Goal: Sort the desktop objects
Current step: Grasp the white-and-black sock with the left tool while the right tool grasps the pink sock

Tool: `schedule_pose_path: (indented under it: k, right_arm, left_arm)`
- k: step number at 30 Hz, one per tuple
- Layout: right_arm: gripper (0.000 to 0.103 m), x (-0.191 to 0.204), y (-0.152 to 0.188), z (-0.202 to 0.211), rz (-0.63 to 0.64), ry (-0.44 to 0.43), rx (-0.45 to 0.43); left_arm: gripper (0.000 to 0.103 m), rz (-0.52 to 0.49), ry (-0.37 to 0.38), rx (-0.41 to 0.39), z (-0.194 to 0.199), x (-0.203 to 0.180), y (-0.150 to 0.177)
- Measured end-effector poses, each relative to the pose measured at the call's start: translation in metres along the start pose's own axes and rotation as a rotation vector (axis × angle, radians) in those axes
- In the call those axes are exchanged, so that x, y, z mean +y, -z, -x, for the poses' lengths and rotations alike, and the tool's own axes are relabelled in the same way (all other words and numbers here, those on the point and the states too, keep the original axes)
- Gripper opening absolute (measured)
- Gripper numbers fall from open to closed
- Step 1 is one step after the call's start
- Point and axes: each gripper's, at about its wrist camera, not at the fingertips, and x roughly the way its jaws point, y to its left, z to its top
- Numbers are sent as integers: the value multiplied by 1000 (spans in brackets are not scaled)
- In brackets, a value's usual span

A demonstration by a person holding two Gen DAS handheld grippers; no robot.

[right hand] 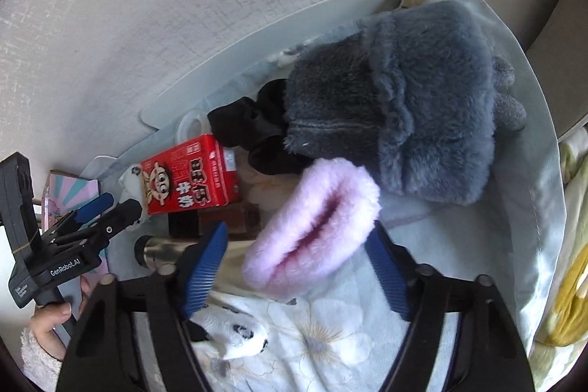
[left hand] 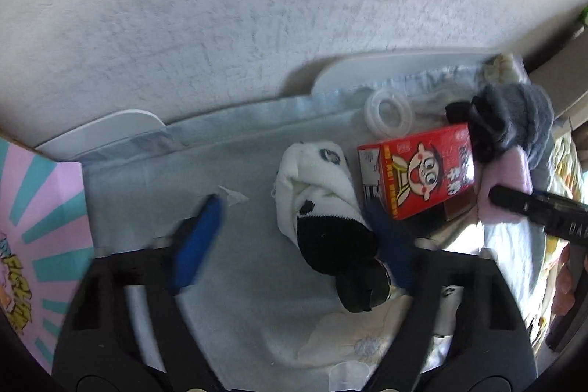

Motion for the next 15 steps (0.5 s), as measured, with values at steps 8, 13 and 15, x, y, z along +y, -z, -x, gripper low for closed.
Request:
schedule_pose_path:
  k: [8, 13, 15]
  right_arm:
    - [33, -14, 4, 4, -44, -6, -5]
    - [25, -19, 10, 9, -49, -12, 1]
    - [25, -21, 14, 15, -51, -16, -14]
  left_arm:
    - [37, -14, 12, -8, -3, -4, 3]
    - [33, -26, -1, -10, -1, -2, 3]
    - [33, -24, -9, -11, 2, 0, 3]
